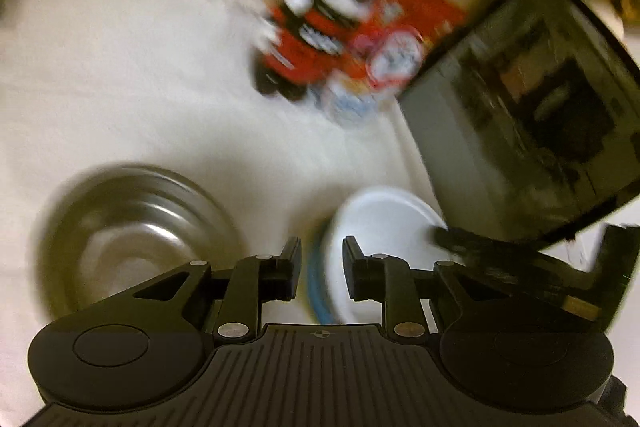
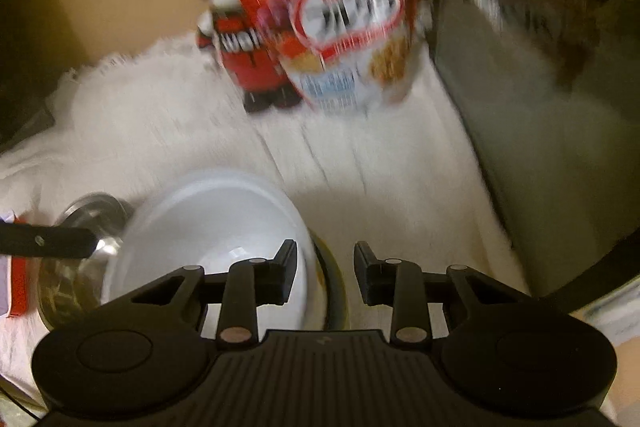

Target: Organize plates and bowls

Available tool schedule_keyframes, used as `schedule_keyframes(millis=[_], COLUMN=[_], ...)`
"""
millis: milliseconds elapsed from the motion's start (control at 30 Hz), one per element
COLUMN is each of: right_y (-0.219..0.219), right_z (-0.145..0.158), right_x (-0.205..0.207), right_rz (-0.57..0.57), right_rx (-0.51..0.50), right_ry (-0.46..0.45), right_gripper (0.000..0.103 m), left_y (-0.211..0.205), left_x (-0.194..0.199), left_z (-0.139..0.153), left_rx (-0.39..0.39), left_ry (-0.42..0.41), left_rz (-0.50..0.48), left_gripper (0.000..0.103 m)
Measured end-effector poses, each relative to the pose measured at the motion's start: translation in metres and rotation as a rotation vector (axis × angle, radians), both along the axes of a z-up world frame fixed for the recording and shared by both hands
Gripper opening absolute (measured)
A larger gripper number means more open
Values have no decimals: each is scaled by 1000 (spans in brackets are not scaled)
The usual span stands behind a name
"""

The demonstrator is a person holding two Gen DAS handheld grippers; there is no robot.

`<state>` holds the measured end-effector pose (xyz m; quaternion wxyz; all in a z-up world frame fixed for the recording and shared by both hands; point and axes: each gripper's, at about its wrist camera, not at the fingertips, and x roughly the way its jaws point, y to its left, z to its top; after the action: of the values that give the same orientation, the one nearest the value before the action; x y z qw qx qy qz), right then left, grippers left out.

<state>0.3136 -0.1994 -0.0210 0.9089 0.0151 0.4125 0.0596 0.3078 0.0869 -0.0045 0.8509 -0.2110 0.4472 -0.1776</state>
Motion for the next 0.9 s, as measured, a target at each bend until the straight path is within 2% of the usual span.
schedule_keyframes(millis=[133,200,267,333,433,567,733,900], right_y=[11,21,36,57,92,142,171,169], right_z=[31,41,45,42,31,7,-20,-46], right_x=[-17,-23,-28,-33,-39,-51,-55,-50], right_rz=[-4,9,37,74,109,143,89,-25], right_rx=[40,96,171,222,248,210,156,193], right_ry=[-116,-130,-110,-75,-25,73,158,229], right_gripper=[31,31,32,32,40,40,40,40], left_y=[47,69,87,101,113,122,130,128], left_x=[-9,-12,-14,-14,-11,-6,-1,7], left_z=[0,-7,-16,-26,-43,-64,-80,-91], left_rx=[165,226,253,262,250,258,252,232], left_ry=[-25,-10,8,29,57,86,118,133], left_rz=[141,205,247,268,252,230,210,172], left_gripper=[24,24,24,24,24,25,25,24])
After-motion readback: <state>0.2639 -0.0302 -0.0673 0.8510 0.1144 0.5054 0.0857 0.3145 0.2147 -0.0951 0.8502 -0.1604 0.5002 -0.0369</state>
